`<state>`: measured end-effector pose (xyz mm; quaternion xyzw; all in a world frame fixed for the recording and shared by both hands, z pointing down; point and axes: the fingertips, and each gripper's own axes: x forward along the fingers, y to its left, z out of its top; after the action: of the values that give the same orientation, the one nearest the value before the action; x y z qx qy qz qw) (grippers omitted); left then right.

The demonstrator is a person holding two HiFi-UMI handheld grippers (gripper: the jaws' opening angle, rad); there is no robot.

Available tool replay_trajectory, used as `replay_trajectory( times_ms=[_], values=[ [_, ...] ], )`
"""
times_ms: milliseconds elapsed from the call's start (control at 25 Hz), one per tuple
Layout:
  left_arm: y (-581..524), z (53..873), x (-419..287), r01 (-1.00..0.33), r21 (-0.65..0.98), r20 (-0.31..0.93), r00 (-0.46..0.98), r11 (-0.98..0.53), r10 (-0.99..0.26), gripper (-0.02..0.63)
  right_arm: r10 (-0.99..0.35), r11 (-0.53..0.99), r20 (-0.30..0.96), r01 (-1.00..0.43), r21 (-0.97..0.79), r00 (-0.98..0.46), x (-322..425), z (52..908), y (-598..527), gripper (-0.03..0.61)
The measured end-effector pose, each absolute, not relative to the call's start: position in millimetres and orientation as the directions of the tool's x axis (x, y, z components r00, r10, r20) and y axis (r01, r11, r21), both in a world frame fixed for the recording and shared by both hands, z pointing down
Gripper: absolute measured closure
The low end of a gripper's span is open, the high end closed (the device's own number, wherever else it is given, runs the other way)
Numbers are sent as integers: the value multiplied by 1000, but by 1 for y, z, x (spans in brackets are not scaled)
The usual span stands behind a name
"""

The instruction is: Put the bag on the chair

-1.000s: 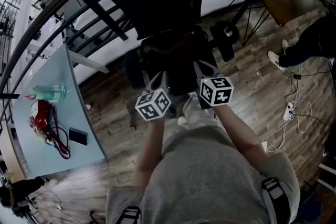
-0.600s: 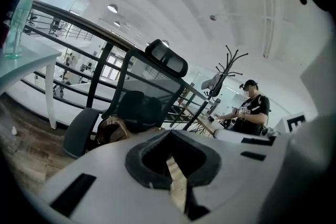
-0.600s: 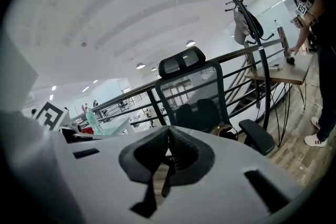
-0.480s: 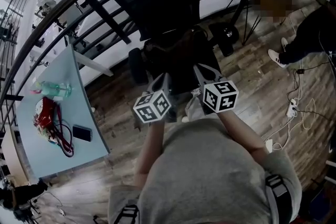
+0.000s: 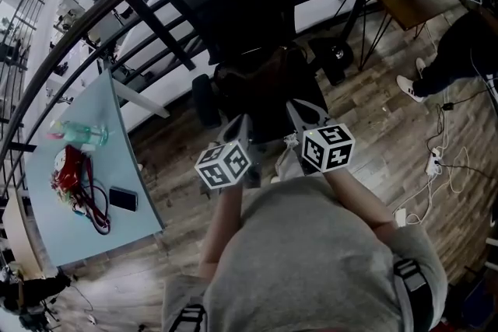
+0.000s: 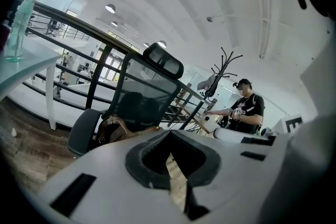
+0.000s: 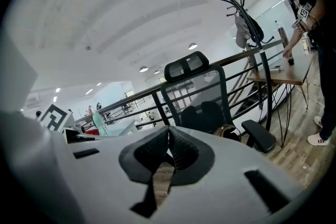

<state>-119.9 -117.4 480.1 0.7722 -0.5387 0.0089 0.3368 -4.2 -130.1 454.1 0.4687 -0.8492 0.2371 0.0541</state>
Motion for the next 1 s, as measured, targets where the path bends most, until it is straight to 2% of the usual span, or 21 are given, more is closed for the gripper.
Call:
replay_trajectory(
  times_ms=[1000],
  values=[
    [-118,469,-125,-819,543,344,419,-186,-840,611,-754,510,258,-785,-351,-605,-19,427,-129,574]
  ],
)
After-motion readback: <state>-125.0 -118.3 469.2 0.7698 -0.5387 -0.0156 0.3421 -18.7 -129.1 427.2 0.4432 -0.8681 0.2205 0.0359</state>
